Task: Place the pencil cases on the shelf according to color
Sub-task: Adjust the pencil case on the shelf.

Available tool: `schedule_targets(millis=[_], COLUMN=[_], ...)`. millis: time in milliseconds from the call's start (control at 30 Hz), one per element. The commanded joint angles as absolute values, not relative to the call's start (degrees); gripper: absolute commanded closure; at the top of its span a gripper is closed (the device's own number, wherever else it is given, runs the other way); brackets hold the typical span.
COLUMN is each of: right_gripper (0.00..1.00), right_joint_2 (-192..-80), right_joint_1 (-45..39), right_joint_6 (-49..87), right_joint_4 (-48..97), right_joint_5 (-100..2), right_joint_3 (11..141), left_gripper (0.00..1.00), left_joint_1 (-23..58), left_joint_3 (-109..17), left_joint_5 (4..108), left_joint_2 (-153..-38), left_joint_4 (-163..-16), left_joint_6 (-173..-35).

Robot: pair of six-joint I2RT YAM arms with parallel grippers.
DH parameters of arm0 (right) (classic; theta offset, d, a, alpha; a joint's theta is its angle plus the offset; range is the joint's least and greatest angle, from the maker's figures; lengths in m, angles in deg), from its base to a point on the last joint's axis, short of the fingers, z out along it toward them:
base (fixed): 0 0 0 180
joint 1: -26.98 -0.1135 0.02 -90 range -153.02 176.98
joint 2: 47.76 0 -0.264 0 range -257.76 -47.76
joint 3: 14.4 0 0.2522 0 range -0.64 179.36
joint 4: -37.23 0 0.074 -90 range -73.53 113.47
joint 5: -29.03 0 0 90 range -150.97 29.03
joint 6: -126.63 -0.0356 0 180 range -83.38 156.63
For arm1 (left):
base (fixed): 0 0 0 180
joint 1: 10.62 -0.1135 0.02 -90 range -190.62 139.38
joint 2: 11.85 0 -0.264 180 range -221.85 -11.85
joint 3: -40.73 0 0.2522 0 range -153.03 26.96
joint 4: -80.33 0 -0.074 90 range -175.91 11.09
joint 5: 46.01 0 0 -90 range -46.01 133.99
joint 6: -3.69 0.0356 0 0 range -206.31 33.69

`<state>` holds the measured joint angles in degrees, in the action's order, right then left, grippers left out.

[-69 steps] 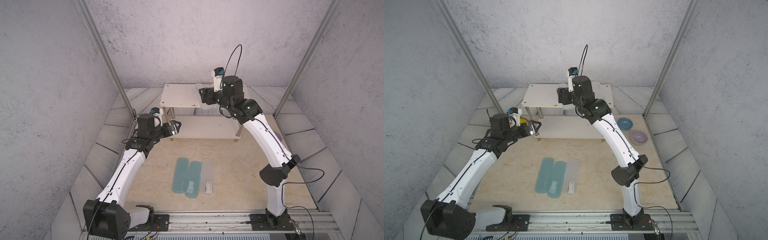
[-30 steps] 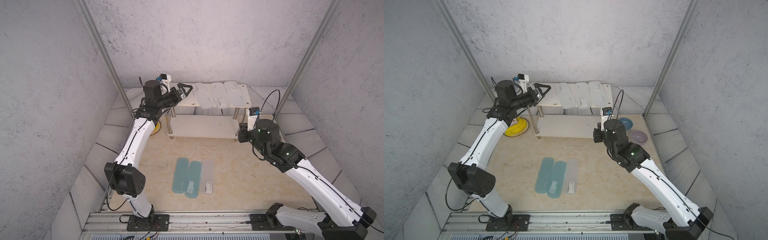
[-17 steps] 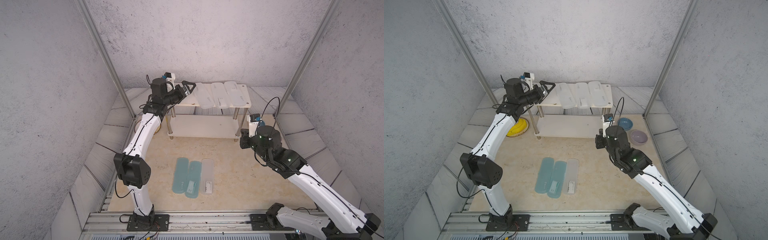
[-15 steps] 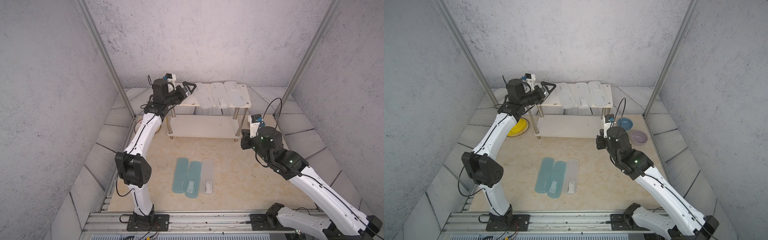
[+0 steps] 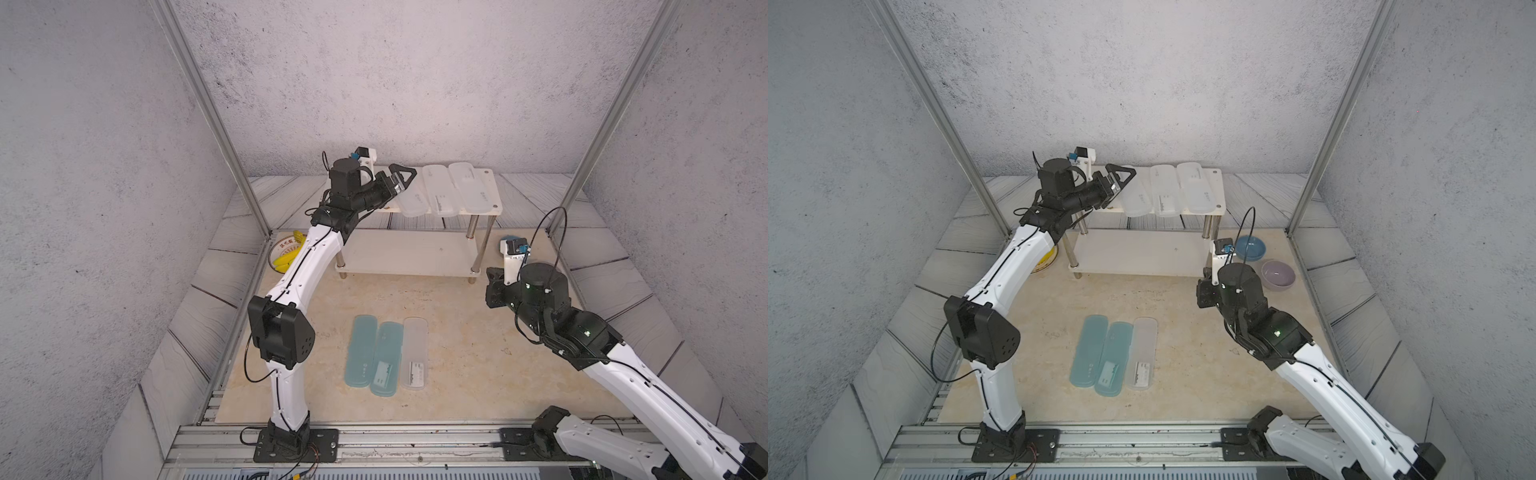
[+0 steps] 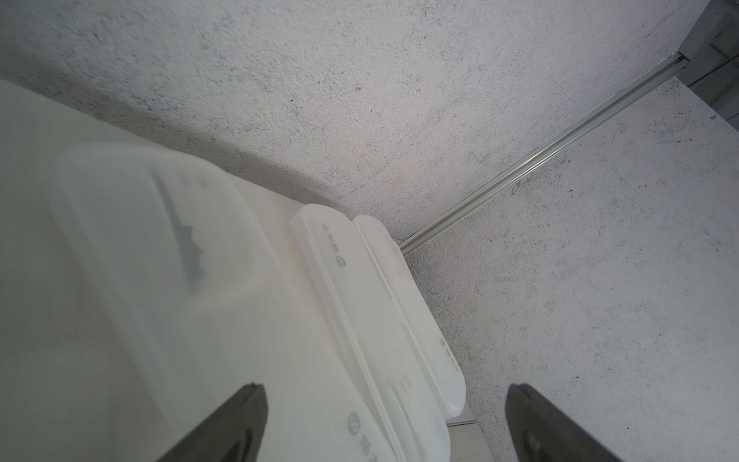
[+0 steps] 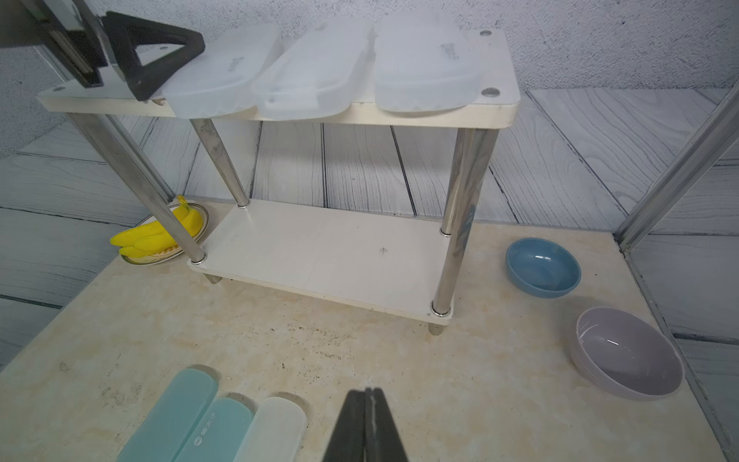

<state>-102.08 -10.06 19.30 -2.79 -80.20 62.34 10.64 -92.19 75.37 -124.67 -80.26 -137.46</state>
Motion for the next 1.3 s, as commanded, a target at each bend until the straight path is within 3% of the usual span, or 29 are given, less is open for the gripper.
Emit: schedule_targets(millis=[0, 500, 633, 767, 1267], right_gripper=[0.91, 0.9, 0.9, 0.9, 0.9], right_joint_2=[-100.45, -100.01, -100.05, -100.14, -100.13], right_joint_1=[-10.02, -10.02, -10.01, -10.01, -10.04], right_joint_6=[18.19, 17.52, 17.26, 16.98, 15.84], right_joint_4=[-2.59, -1.91, -1.54, -0.7, 0.97], right_joint_5=[-80.09, -78.73, -78.54, -78.21, -76.81], right_joint_3=[61.81, 60.14, 59.67, 58.87, 55.11], left_gripper=[0.0, 0.0, 0.0, 0.01, 0.01], left_joint_1=[10.39, 10.52, 9.89, 8.95, 8.63], left_joint_3=[-92.5, -99.43, -105.97, -111.9, -113.98], left_joint_5=[74.29, 75.58, 74.85, 67.79, 65.16], left_joint_2=[-126.89, -130.61, -131.0, -130.48, -135.07], left_joint_4=[-79.5, -78.4, -70.19, -60.95, -64.31], left_joint_6=[-137.9, -137.37, -131.56, -125.35, -125.34])
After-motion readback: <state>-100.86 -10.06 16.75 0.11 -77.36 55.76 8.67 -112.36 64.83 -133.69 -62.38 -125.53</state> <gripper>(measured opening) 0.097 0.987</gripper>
